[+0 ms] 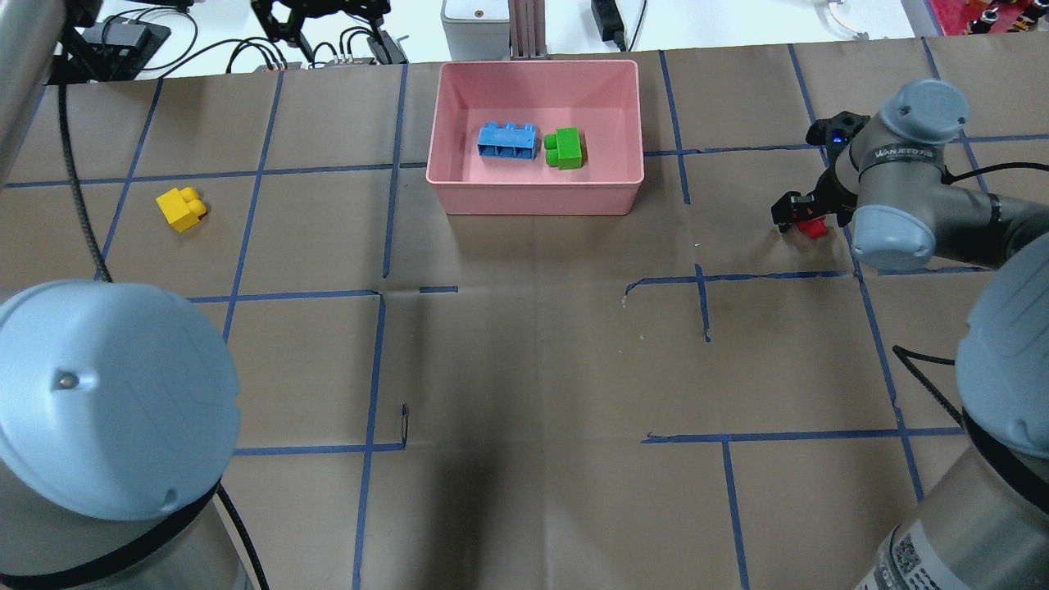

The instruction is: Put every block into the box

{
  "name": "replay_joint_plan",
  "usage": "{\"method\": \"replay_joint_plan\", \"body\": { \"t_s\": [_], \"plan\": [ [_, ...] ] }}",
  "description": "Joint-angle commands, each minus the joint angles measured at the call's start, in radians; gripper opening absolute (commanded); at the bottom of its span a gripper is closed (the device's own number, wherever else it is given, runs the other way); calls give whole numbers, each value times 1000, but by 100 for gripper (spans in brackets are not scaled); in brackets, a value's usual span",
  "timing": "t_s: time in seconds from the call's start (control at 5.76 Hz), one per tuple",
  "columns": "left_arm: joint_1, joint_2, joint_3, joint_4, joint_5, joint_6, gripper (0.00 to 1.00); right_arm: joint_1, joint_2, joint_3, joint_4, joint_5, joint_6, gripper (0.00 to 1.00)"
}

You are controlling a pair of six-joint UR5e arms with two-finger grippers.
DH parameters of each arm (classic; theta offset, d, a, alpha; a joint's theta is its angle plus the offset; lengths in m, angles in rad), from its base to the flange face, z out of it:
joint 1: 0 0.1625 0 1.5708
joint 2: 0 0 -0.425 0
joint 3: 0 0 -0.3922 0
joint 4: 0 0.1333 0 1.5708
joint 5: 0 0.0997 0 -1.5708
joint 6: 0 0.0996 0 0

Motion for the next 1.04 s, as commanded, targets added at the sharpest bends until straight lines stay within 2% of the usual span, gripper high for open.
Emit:
{"method": "replay_joint_plan", "body": {
  "t_s": [0.0, 0.17, 0.35, 0.52, 0.69, 0.87],
  "plan": [
    [184, 45, -64, -5, -1, 22, 99, 1, 4, -34, 10, 0, -1, 93],
    [293, 37, -64, 0, 62, 116, 99, 4, 6, -26, 10, 2, -2, 80],
    [399, 21, -62, 7, 96, 129, 99, 4, 6, -23, 12, 0, -4, 70],
    [423, 17, -64, 13, 100, 72, 99, 5, 6, -22, 42, -3, -7, 52],
    [423, 5, -62, 20, 96, -185, 99, 5, 1, -29, 166, -3, -15, 12],
    [423, -25, -52, 29, 91, -306, 99, 4, -5, -40, 182, 0, -53, 4]
  ]
}}
